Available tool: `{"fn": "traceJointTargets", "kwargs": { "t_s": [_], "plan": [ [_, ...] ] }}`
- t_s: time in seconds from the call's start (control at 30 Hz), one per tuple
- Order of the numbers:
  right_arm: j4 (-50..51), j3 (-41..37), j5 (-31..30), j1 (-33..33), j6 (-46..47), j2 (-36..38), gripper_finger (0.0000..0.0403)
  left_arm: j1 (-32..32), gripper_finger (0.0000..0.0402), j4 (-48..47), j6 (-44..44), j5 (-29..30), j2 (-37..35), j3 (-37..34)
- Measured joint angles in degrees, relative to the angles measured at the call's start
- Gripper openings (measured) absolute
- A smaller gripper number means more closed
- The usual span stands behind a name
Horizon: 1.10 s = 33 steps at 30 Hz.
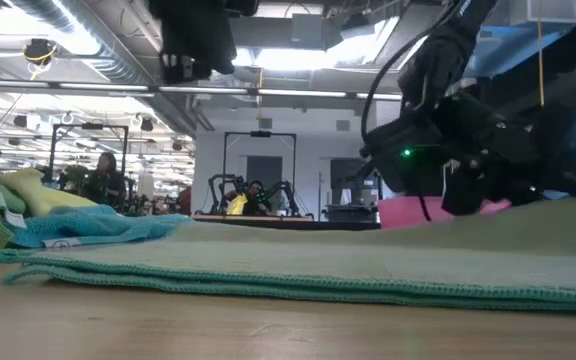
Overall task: Fold microfiber towels
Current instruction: Fold the light green towel
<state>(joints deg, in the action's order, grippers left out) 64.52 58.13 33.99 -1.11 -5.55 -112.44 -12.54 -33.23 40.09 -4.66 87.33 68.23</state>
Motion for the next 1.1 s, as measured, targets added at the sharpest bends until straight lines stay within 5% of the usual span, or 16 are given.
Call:
{"fn": "traceJointTargets", "kwargs": {
  "t_s": [0.13, 0.27, 0.57, 0.7, 0.83, 0.97, 1.1],
  "plan": [
    [1.6, -0.1, -7.4, 3.5, 2.2, 2.8, 0.0169, -3.1, 0.0044, 0.0, 3.3, 1.6, 0.0, 0.0],
    [-2.3, 1.9, -6.9, 6.6, 5.3, 7.7, 0.0169, -5.4, 0.0044, -1.0, 5.9, 3.5, -0.9, 0.0],
    [-31.4, 11.6, -8.9, 5.0, 2.3, 14.2, 0.0169, -6.8, 0.0044, -0.4, 9.5, 17.9, -11.0, 0.2],
    [-38.4, 16.7, -10.4, 3.5, 2.6, 9.3, 0.0161, -8.2, 0.0044, -0.3, 9.5, 24.7, -16.0, 0.2],
    [-36.9, 24.8, -10.4, 2.9, -0.9, 1.7, 0.011, -9.2, 0.0044, 0.0, 9.4, 29.5, -19.3, 0.3],
    [-35.5, 32.5, -10.6, 2.7, -4.0, -4.9, 0.0018, -9.2, 0.0044, 0.3, 9.1, 30.2, -20.6, 0.3],
    [-34.2, 37.8, -8.4, 2.9, -4.9, -9.8, 0.0008, -9.5, 0.0044, 0.5, 9.1, 30.1, -20.7, 0.3]
  ]
}}
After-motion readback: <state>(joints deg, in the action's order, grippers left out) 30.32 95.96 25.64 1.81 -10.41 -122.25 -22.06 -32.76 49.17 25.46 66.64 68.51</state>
